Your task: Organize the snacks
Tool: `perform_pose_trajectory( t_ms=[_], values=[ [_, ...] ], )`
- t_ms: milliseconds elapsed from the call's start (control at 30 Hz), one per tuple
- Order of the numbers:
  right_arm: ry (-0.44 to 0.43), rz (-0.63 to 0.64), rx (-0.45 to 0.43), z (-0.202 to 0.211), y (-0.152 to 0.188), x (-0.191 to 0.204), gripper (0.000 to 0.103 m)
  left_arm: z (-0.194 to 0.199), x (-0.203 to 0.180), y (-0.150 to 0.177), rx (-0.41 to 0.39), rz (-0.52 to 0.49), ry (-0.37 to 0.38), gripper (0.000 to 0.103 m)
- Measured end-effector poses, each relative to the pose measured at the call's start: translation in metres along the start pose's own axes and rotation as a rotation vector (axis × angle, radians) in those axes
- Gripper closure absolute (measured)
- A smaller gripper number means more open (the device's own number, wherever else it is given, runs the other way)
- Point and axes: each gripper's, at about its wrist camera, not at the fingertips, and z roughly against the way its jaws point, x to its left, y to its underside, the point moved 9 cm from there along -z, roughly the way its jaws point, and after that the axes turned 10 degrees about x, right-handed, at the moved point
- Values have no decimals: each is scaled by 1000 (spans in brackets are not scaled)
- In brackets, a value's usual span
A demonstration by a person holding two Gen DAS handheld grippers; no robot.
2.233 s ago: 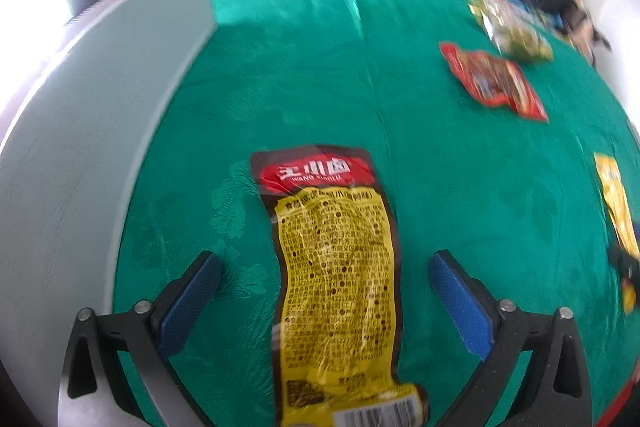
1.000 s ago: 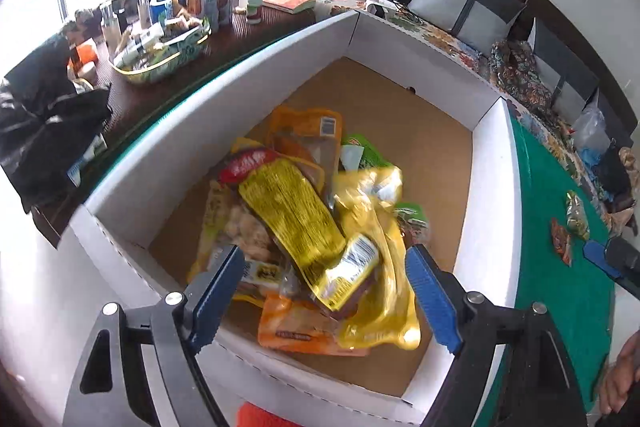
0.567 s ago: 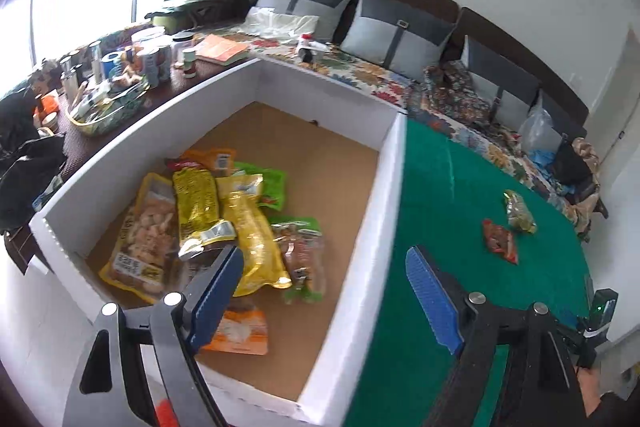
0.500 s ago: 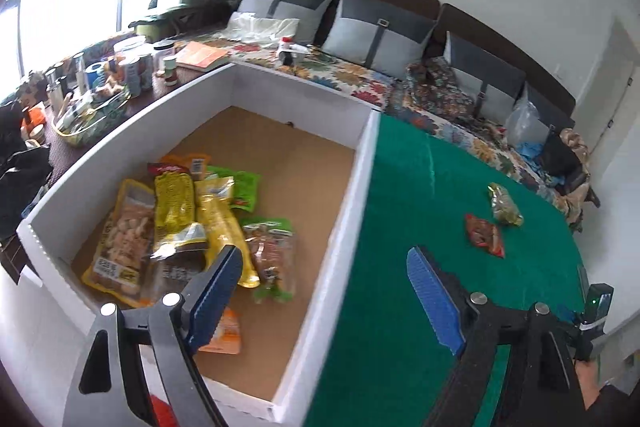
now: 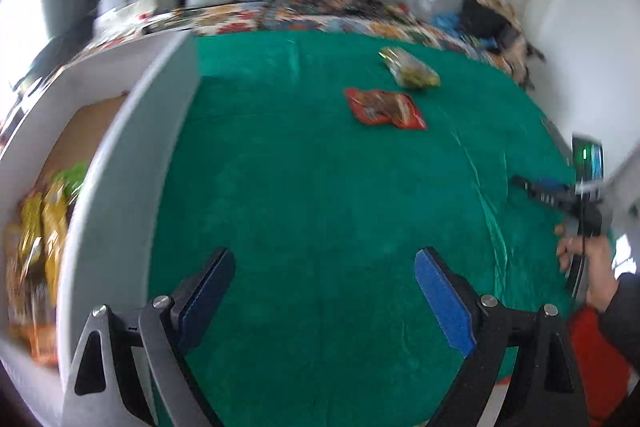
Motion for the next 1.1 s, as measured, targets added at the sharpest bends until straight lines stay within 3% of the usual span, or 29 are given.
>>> perform_pose_trajectory(
  t_ms=[133,267,400,733,900,1000,1100],
  values=[
    [1,-3,0,3,10,1,16,-45,-26,-10,100,-112,28,12],
    [0,-3,0,3,10,1,16,-77,-42,-19,155,-158,49,12],
    [0,-3,0,3,10,1,16,-93,-48,-42,154,-184,58,12],
    [0,-3,0,3,9,1,16,-141,-43,-147,132,-371,-63,12],
    [0,-2,0,3,9,1,16,-161,-79,-187,171,-499,23,13],
    [-1,-2,0,3,9,1,16,-175,-100,-207,189,-589,27,12],
    [-1,-2,0,3,9,1,16,-196,-113,-222,212,-573,70,12]
  ],
)
